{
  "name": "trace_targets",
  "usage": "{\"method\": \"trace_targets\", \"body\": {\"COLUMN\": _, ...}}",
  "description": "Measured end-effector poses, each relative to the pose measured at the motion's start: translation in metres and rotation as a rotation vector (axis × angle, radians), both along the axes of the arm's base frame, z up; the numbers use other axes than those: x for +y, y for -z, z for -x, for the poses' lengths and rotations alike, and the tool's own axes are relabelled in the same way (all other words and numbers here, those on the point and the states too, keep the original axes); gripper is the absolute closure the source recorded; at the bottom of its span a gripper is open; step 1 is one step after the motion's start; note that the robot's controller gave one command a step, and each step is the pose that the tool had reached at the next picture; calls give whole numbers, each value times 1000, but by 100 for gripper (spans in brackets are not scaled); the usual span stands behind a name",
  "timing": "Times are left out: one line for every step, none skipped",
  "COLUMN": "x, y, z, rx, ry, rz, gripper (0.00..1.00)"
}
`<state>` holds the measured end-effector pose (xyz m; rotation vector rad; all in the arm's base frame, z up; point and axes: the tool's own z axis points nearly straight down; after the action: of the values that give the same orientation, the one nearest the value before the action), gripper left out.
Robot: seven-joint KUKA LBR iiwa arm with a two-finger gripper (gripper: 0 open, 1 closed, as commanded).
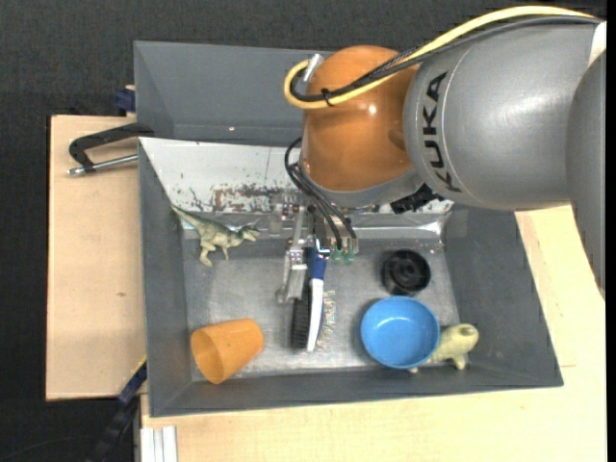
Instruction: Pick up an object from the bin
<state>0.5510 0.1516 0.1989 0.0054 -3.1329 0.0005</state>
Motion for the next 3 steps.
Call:
{"method": "trace_targets", "body": {"x": -105, "y": 71, "z": 22, "rx": -5, "ry": -345, "rz": 0, "gripper": 0}}
{"method": "trace_targets", "body": {"x": -108, "y": 55, "z": 23, "rx": -16, "ry": -647, "rz": -3, "gripper": 0}}
{"method": "trace_targets", "body": {"x": -75, "y": 107, "z": -7, "rx": -14, "ry": -950, "rz": -6, "gripper": 0}}
